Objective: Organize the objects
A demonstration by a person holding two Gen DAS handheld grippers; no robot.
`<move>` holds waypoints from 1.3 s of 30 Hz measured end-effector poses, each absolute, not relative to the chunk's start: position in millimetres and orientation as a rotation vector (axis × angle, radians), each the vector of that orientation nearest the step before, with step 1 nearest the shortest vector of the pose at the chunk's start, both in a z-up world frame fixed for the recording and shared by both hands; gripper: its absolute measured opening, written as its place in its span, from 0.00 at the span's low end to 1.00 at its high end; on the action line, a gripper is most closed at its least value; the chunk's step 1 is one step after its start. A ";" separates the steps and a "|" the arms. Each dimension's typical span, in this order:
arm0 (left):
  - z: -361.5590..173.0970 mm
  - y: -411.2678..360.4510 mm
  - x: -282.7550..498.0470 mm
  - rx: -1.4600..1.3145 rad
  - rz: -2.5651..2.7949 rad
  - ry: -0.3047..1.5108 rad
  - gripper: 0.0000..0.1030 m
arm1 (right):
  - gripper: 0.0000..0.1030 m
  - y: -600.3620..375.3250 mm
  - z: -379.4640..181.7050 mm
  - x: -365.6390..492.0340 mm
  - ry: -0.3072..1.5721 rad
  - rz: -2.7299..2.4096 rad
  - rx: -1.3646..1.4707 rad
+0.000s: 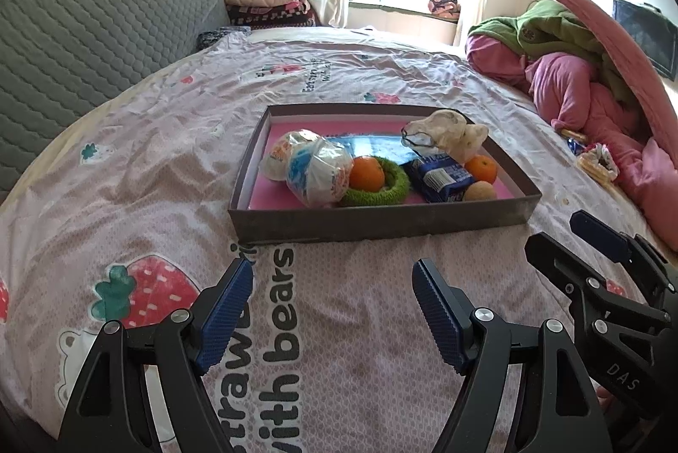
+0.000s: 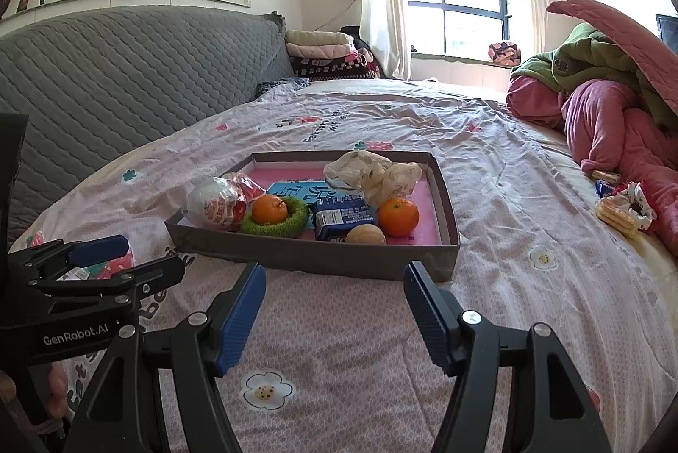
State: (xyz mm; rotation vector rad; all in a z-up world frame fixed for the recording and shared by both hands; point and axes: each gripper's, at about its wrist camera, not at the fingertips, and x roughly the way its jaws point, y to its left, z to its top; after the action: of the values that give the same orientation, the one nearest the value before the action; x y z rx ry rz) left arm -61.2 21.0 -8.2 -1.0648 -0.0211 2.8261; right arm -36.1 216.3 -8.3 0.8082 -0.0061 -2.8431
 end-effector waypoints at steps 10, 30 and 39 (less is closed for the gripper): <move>-13.6 24.4 -55.1 -1.063 2.827 -0.004 0.76 | 0.65 212.6 -18.1 -32.8 0.013 -2.836 0.849; -37.0 21.5 -55.7 -1.149 2.827 -0.031 0.76 | 0.65 210.9 -33.1 -35.0 0.013 -2.832 0.929; -41.8 20.9 -57.1 -1.170 2.830 -0.017 0.76 | 0.65 210.6 -36.4 -36.8 0.013 -2.825 0.940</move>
State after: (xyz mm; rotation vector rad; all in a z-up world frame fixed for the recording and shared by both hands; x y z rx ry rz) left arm -57.1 20.9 -41.8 -1.1698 -0.0170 2.8303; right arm -36.8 210.6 -36.4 0.9403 0.0135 -2.8249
